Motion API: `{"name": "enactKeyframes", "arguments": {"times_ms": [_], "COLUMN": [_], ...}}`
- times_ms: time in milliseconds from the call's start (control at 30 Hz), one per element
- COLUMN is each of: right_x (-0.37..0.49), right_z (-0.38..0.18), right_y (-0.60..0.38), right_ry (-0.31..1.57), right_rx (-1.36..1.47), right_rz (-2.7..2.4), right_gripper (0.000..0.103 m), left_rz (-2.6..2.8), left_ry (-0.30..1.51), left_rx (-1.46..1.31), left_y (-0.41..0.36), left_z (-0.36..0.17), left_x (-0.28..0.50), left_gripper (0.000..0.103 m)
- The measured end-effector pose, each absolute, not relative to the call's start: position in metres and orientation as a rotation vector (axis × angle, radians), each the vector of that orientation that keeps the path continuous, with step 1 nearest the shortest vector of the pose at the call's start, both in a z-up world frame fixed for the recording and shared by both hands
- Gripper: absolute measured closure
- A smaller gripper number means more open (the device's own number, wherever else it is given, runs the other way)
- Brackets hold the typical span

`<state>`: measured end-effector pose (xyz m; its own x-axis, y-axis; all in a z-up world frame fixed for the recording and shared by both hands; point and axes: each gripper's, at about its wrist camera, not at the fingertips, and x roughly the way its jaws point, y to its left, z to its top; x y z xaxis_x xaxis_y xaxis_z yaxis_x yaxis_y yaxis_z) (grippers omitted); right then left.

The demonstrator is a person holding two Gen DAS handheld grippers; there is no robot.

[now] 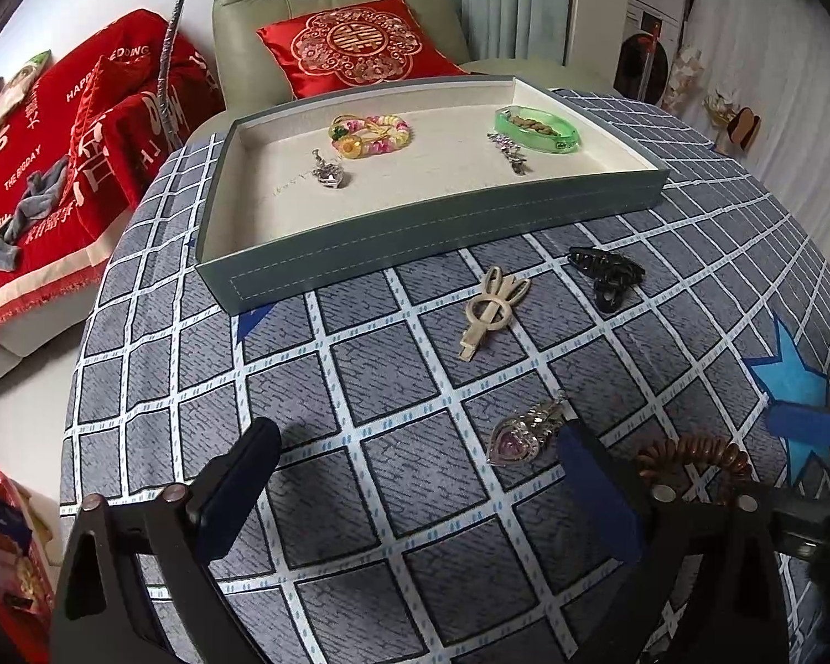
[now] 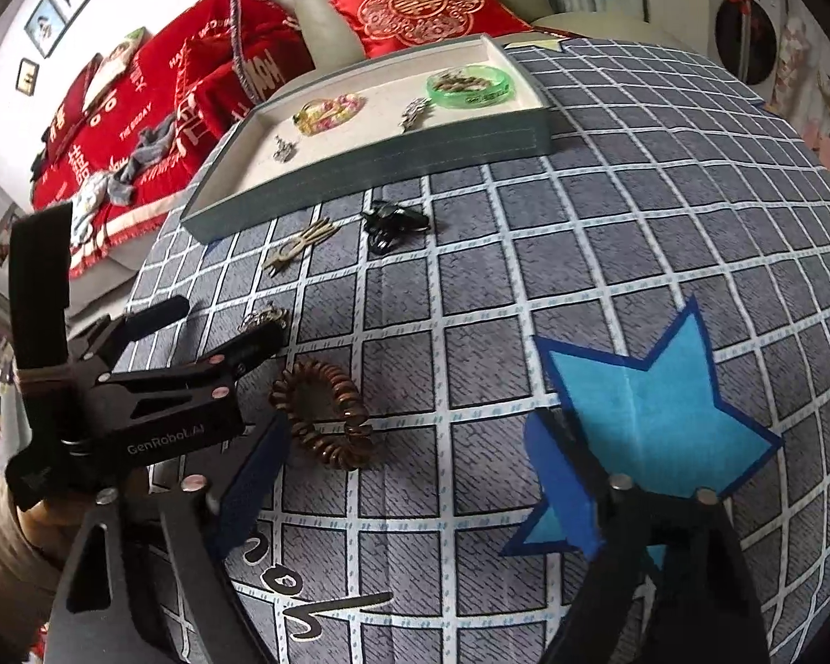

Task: Organize jewelry
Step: 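Grasp the silver crown brooch with the left tool while the right tool grasps the brown coil hair tie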

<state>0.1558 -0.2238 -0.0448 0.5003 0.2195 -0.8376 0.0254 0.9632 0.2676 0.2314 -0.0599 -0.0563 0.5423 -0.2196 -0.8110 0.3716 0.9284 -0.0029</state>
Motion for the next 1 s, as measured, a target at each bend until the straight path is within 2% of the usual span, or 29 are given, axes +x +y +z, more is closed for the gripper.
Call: {"name": "enactKeyframes", "arguments": {"times_ms": [133, 200, 433, 500, 533, 567, 667, 1000], "right_x": [0.159, 0.16, 0.158, 0.158, 0.157, 0.157, 0.157, 0.145], "right_z": [-0.045, -0.045, -0.044, -0.045, -0.045, -0.045, -0.044, -0.033], "right_y": [-0.212, -0.205, -0.196, -0.193, -0.193, -0.193, -0.196, -0.209], "right_ry": [1.036, 1.033, 1.031, 1.031, 1.031, 1.031, 1.034, 1.015], "right_rx": [0.192, 0.151, 0.066, 0.051, 0.045, 0.045, 0.072, 0.146], "right_rz": [0.129, 0.131, 0.109, 0.104, 0.101, 0.1, 0.104, 0.113], "right_gripper": [0.029, 0.034, 0.058, 0.069, 0.077, 0.083, 0.089, 0.09], "left_rz": [-0.358, -0.377, -0.418, -0.436, -0.441, -0.445, -0.448, -0.436], "left_ry": [0.929, 0.93, 0.921, 0.92, 0.92, 0.921, 0.918, 0.917], "left_rx": [0.189, 0.173, 0.197, 0.2, 0.205, 0.208, 0.217, 0.139], "left_y": [-0.064, -0.065, -0.074, -0.076, -0.077, -0.078, -0.079, -0.057], "left_z": [-0.055, -0.053, -0.051, -0.049, -0.049, -0.048, -0.047, -0.036], "left_x": [0.23, 0.23, 0.224, 0.221, 0.221, 0.22, 0.218, 0.207], "left_gripper": [0.002, 0.014, 0.035, 0.057, 0.061, 0.07, 0.071, 0.071]}}
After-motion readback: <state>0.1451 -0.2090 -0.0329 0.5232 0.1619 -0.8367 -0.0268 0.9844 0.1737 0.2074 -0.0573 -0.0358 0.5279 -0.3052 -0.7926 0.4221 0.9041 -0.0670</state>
